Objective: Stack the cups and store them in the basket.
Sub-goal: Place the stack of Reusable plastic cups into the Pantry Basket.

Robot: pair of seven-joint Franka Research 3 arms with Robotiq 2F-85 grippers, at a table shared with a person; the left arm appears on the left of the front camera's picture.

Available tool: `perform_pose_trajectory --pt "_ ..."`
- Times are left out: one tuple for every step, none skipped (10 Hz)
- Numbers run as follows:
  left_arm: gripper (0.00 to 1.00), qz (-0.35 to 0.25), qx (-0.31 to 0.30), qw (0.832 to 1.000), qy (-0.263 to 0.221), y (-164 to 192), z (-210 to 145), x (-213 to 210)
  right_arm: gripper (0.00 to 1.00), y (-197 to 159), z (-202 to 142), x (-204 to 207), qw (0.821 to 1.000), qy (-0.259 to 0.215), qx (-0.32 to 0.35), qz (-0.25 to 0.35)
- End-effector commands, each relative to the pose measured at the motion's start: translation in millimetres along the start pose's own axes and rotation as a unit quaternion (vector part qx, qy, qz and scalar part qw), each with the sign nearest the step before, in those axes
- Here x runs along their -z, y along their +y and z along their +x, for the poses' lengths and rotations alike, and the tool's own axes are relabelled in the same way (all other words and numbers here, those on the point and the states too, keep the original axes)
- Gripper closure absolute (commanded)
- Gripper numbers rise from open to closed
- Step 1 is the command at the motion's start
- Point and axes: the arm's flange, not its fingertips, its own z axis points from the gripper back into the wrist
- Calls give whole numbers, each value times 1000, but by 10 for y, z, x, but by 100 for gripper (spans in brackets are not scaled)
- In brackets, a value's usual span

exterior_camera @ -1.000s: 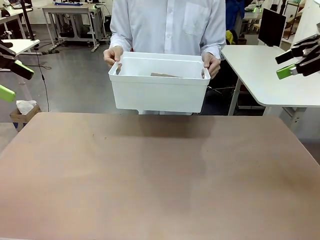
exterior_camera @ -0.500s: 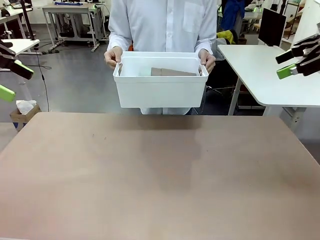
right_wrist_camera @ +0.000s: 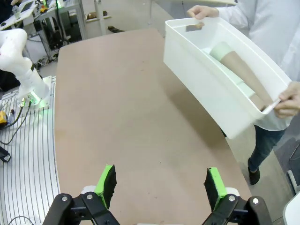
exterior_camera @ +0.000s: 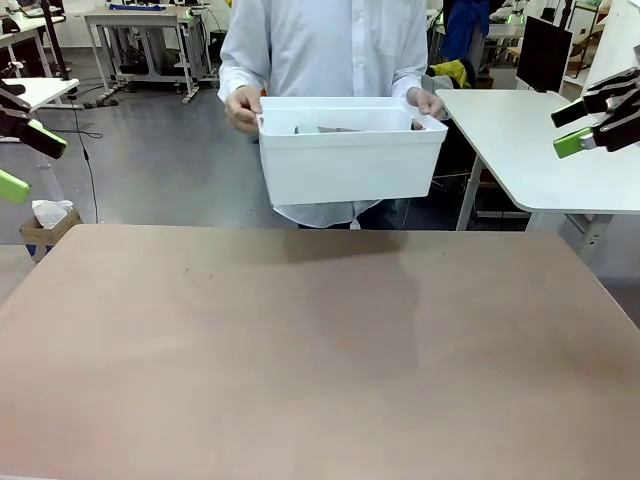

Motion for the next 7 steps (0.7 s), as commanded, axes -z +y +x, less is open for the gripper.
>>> perform_pose_trajectory --pt "0 -2 -6 1000 -6 -15 25 -5 0 -5 52 -31 1000 1 11 3" --pt "0 -2 -6 1000 -6 -15 25 -5 0 -5 52 -31 1000 1 11 3" --pt "0 -2 -6 1000 -6 -15 25 -5 0 -5 52 -31 1000 1 11 3" --pt "0 -2 -6 1000 -6 -15 25 -5 0 -5 52 -31 1000 1 11 3" --pt "0 -2 -6 1000 -6 -15 25 -5 0 -5 52 -31 1000 1 11 3" --pt "0 -2 -6 1000 -6 -15 25 -5 0 -5 52 -31 1000 1 11 3" --pt "0 -2 -6 1000 -6 -15 25 -5 0 -5 52 -31 1000 1 11 3"
